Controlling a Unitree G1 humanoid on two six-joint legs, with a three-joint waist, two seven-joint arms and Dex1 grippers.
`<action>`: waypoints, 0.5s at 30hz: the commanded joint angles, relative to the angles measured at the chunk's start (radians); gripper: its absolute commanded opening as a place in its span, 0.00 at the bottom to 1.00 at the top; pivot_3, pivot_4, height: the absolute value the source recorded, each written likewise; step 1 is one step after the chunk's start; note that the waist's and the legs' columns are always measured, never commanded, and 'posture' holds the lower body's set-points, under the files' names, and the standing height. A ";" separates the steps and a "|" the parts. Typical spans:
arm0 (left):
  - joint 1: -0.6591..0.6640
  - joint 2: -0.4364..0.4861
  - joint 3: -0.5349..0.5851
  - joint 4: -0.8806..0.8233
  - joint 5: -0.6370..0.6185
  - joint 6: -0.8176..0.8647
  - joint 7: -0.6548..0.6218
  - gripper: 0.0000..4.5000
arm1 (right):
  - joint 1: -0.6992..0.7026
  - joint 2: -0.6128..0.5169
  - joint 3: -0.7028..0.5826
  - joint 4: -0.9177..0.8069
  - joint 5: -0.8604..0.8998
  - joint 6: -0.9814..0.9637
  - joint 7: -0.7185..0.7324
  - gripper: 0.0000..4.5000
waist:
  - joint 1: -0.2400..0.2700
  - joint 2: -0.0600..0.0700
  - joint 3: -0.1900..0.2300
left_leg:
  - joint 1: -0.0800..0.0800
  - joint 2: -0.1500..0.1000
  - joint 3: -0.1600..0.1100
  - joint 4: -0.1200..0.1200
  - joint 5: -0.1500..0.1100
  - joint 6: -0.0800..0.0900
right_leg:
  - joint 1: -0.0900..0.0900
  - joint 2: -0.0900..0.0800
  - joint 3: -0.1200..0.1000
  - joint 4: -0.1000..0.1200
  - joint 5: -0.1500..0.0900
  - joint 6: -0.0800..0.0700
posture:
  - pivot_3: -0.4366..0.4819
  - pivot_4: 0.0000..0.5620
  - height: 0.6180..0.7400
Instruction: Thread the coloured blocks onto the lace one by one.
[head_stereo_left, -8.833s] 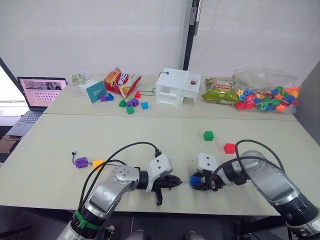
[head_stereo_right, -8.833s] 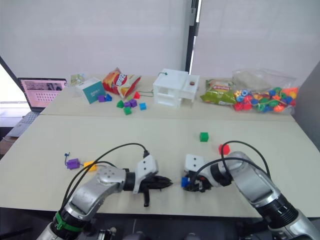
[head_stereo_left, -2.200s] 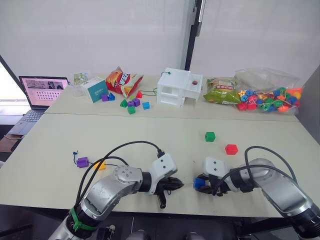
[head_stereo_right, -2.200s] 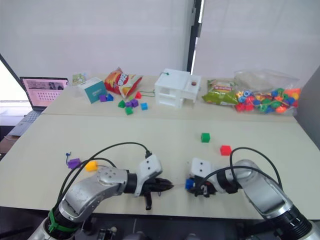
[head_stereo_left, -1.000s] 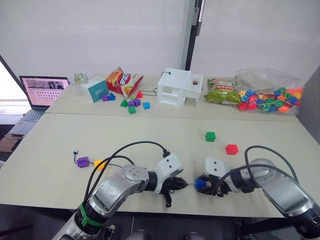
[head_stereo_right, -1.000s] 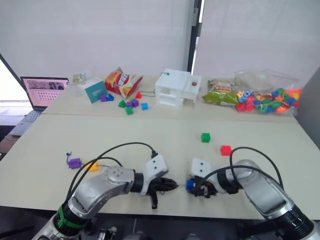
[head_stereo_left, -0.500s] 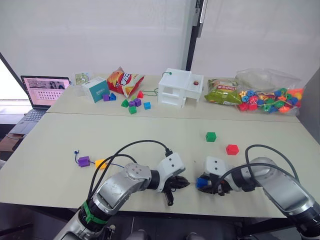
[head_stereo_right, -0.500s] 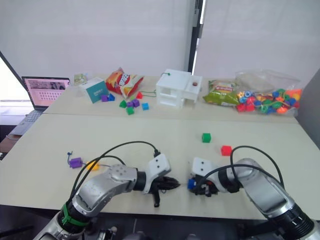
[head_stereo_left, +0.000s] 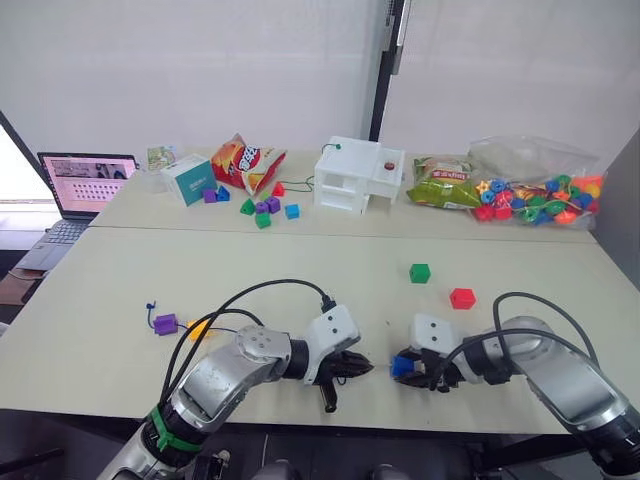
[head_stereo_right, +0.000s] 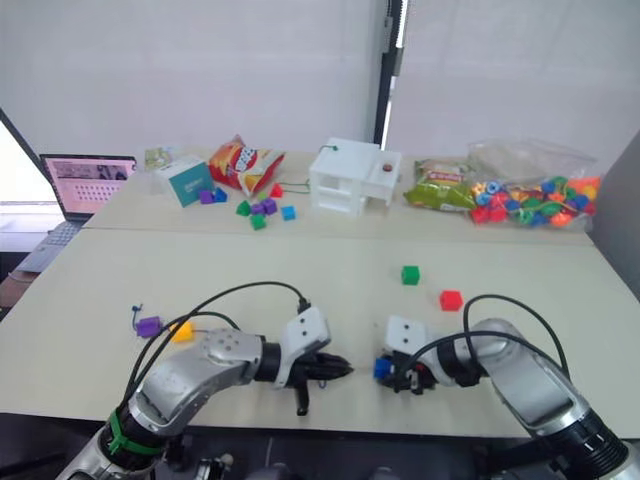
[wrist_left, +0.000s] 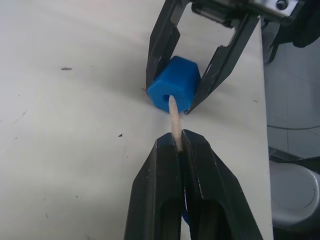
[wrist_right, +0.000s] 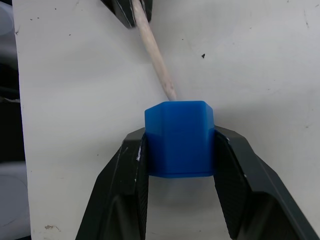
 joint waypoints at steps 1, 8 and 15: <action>-0.013 -0.005 0.006 -0.053 -0.026 0.000 -0.008 0.00 | 0.007 -0.007 0.035 0.019 -0.015 0.014 0.006 0.29 | 0.000 0.000 0.000 | 0.000 0.000 0.000 0.000 0.000 0.000 | 0.000 0.000 0.000 0.000 0.000 0.000 | 0.48 0.27 1.00; -0.018 -0.005 -0.009 -0.060 -0.018 0.010 0.003 0.00 | -0.018 -0.001 0.053 0.002 -0.021 0.047 -0.001 0.29 | -0.003 0.000 0.000 | 0.000 0.000 0.000 0.000 0.000 0.000 | 0.000 0.000 0.000 0.000 0.000 0.000 | 0.48 0.27 1.00; -0.026 -0.024 -0.033 -0.040 -0.009 0.004 0.014 0.00 | -0.015 -0.008 0.050 -0.030 -0.015 0.072 -0.002 0.29 | -0.002 0.000 0.000 | 0.000 0.000 0.000 0.000 0.000 0.000 | 0.000 0.000 0.000 0.000 0.000 0.000 | 0.48 0.27 1.00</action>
